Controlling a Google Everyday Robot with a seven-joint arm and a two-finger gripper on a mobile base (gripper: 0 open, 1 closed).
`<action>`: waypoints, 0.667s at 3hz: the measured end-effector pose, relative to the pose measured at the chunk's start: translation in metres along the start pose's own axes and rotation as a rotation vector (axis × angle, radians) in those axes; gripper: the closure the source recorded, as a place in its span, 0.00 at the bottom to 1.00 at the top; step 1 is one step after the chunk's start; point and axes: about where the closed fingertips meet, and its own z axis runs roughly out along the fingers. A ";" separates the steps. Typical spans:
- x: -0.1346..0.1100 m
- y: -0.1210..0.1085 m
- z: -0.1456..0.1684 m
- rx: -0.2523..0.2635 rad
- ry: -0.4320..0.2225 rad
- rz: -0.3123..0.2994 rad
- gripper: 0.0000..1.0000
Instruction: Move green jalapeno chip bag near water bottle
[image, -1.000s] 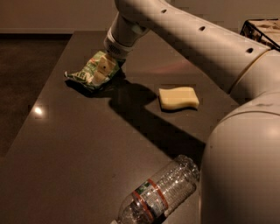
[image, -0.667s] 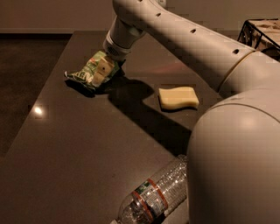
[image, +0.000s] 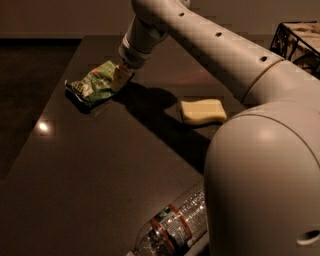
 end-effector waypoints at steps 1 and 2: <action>0.003 0.006 -0.011 -0.033 -0.020 -0.008 0.65; 0.015 0.014 -0.034 -0.064 -0.048 -0.002 0.88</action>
Offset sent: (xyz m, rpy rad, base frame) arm -0.0444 -0.0567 0.0390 0.1081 0.0495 0.0468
